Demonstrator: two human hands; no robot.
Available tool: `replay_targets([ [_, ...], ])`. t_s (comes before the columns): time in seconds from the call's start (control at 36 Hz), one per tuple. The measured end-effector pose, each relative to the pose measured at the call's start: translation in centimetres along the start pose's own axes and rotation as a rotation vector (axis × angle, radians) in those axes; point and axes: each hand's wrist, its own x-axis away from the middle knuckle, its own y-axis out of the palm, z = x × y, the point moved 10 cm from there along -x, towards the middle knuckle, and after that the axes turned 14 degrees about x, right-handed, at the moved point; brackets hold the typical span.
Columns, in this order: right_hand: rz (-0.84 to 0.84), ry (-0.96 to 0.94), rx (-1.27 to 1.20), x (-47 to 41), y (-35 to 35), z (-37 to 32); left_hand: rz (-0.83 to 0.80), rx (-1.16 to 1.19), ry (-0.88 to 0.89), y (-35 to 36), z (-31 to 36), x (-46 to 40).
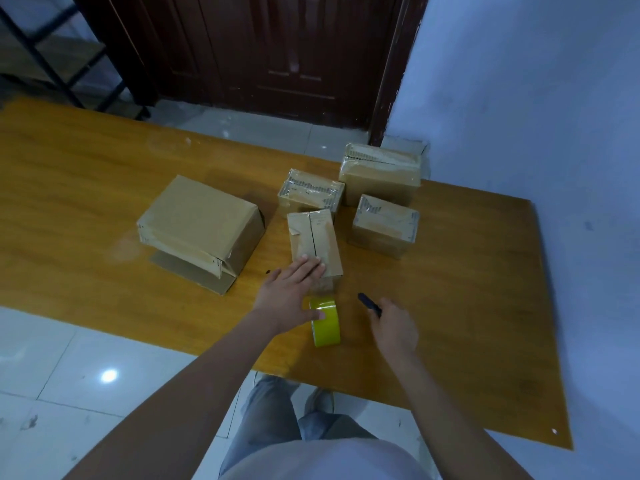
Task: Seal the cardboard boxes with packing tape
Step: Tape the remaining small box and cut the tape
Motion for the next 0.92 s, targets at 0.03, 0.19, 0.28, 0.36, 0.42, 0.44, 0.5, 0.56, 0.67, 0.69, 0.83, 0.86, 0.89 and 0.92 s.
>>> replay_targets([
  [0.03, -0.018, -0.001, 0.006, -0.3, 0.8, 0.1, -0.003, -0.002, 0.001, 0.0, 0.0, 0.0],
  [0.19, -0.011, -0.026, 0.016, -1.5, 2.9, -0.7, -0.023, -0.006, -0.006, -0.2, 0.2, 0.1],
  [0.28, 0.056, -0.105, -0.183, -1.4, 2.0, -2.5, -0.018, -0.007, -0.005, -0.2, 0.3, 0.0],
  [0.36, -0.029, -0.215, -0.606, -0.7, 1.2, -5.4, -0.013, -0.016, -0.003, -0.1, 0.2, 0.0],
  [0.42, -0.129, -0.254, -0.723, -0.3, 1.4, -7.0, -0.011, -0.015, -0.002, -0.1, 0.3, 0.1],
  [0.44, -0.165, -0.257, -0.741, -0.2, 1.6, -7.5, -0.01, -0.012, -0.001, -0.1, 0.3, 0.1],
  [0.5, -0.183, -0.249, -0.742, -0.4, 1.9, -7.7, -0.009, 0.007, -0.001, -0.2, 0.3, 0.0],
  [0.56, -0.186, -0.246, -0.752, -0.5, 2.2, -7.5, 0.001, 0.043, -0.004, -0.4, 0.4, 0.0],
  [0.67, -0.206, -0.233, -0.797, 0.0, 2.4, -7.3, 0.104, 0.126, -0.004, -1.4, 0.8, -0.1],
  [0.69, -0.207, -0.226, -0.802, 0.1, 2.5, -7.3, 0.144, 0.14, -0.008, -1.7, 0.8, -0.2],
  [0.83, -0.194, -0.211, -0.827, 0.6, 2.8, -7.3, 0.313, 0.149, -0.02, -2.6, 0.6, -1.0],
  [0.86, -0.191, -0.208, -0.842, 0.7, 2.6, -7.2, 0.341, 0.141, -0.006, -2.8, 0.7, -1.1],
  [0.89, -0.193, -0.207, -0.854, 0.7, 2.6, -7.2, 0.372, 0.134, 0.014, -2.9, 0.8, -1.2],
  [0.92, -0.198, -0.201, -0.861, 0.7, 2.6, -7.2, 0.407, 0.122, 0.042, -3.0, 0.9, -1.2],
])
